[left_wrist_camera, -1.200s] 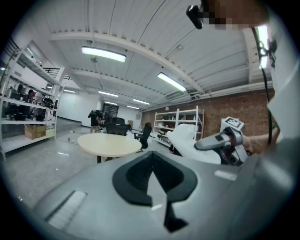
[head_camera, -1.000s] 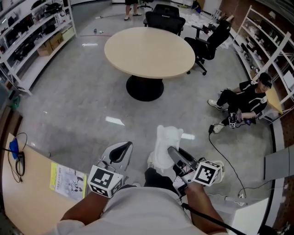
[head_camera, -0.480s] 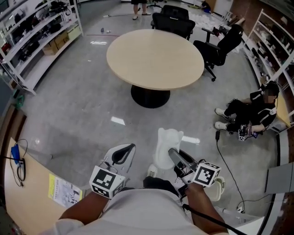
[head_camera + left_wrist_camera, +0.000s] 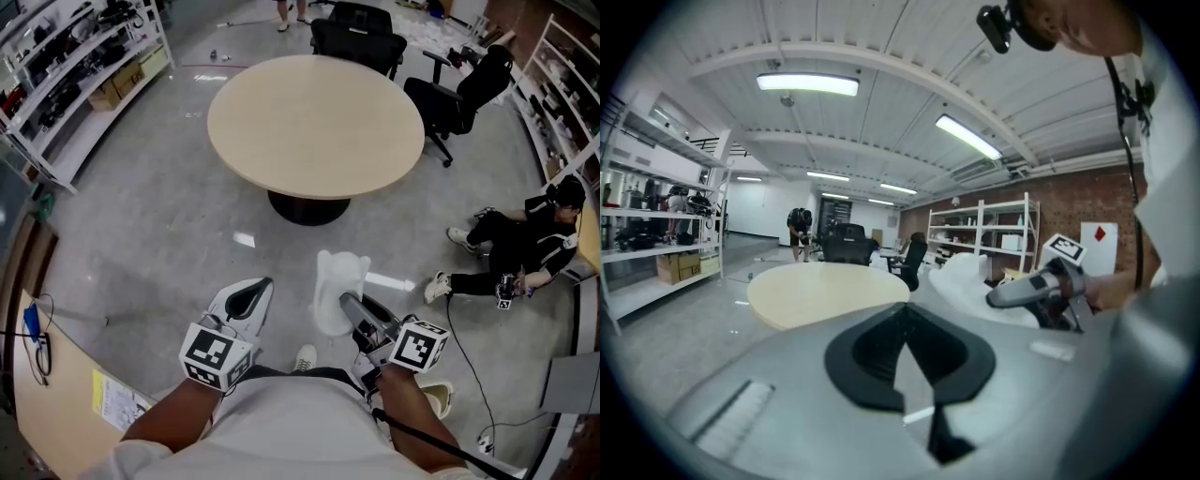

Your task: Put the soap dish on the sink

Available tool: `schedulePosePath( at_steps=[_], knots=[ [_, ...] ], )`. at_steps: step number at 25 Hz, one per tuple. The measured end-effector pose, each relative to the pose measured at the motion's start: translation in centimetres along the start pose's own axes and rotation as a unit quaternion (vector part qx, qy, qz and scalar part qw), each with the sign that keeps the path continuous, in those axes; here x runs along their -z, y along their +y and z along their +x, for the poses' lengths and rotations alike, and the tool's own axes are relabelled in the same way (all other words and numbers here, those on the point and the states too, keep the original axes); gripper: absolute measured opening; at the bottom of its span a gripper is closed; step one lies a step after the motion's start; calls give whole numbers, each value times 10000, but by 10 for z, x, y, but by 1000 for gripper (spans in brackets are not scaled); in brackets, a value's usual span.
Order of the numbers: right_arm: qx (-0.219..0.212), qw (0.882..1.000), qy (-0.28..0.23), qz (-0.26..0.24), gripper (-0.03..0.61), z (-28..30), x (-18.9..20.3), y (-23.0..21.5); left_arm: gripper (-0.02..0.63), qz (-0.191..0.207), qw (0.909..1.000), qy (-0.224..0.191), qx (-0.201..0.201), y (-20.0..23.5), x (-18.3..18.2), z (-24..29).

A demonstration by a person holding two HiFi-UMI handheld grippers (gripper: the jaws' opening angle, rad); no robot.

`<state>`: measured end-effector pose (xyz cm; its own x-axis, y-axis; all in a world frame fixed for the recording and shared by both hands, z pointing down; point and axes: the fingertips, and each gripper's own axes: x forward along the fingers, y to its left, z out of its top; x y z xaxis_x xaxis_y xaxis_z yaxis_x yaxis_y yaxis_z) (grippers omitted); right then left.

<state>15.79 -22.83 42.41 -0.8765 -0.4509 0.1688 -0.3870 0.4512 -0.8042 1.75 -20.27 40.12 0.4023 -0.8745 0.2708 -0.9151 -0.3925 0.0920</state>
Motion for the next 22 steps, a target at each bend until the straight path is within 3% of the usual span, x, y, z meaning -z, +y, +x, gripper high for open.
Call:
schedulePosePath(
  at_steps=[22],
  knots=[
    [62, 9998, -150, 139, 141, 34, -63, -66, 8, -135, 9998, 21, -167, 44, -11, 82]
  ],
)
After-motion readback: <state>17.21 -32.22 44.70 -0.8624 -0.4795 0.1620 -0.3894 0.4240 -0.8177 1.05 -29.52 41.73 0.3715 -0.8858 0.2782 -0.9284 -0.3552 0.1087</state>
